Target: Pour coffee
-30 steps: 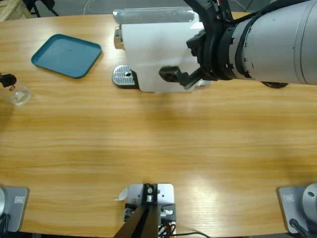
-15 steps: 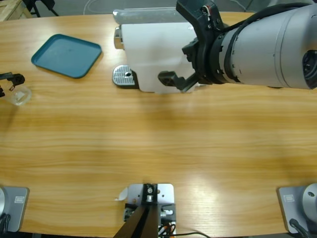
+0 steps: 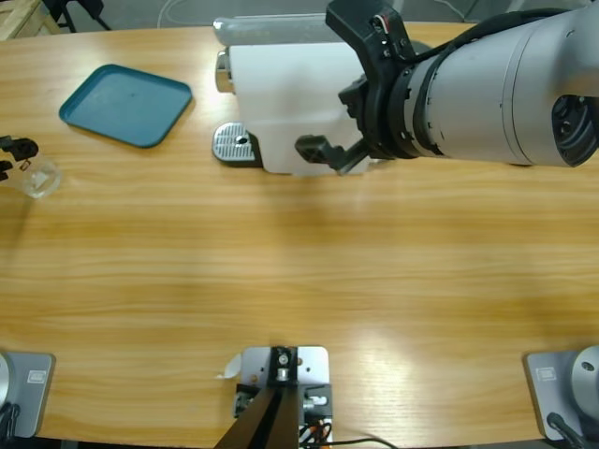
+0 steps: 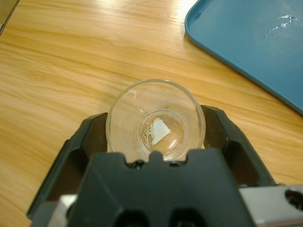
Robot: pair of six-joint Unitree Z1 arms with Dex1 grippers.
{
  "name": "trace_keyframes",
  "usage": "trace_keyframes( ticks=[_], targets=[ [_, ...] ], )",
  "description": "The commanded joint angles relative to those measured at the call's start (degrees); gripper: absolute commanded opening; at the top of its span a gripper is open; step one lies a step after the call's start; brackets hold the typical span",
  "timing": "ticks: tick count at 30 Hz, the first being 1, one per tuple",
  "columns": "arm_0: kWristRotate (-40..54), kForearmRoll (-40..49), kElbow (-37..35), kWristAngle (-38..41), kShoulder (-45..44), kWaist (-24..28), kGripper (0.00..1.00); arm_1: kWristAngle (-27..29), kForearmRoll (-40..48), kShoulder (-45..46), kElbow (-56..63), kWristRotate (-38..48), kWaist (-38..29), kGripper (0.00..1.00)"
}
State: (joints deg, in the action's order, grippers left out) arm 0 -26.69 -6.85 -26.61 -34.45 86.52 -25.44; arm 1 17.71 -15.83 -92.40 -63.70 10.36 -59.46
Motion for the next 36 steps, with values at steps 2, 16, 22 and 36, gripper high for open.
trace_keyframes(
  ticks=[2,16,22,36],
  targets=[
    [-0.2,-2.8,2.9,0.8,2.0,0.5,0.0,0.7,-0.1,-2.3,-0.8,0.6,-0.6,1.0],
    [15.6,-5.9,3.3,21.8,-7.7,4.6,0.0,5.4,-0.6,2.9,-0.2,0.6,-0.6,1.0],
    [23.9,-6.1,1.7,27.5,-11.0,4.1,0.0,6.9,-2.3,7.8,-0.2,0.3,-0.6,1.0],
    [60.6,1.0,-10.3,58.3,-5.7,2.4,0.0,13.7,-16.6,21.2,-2.3,-0.1,-0.6,1.0]
  ],
)
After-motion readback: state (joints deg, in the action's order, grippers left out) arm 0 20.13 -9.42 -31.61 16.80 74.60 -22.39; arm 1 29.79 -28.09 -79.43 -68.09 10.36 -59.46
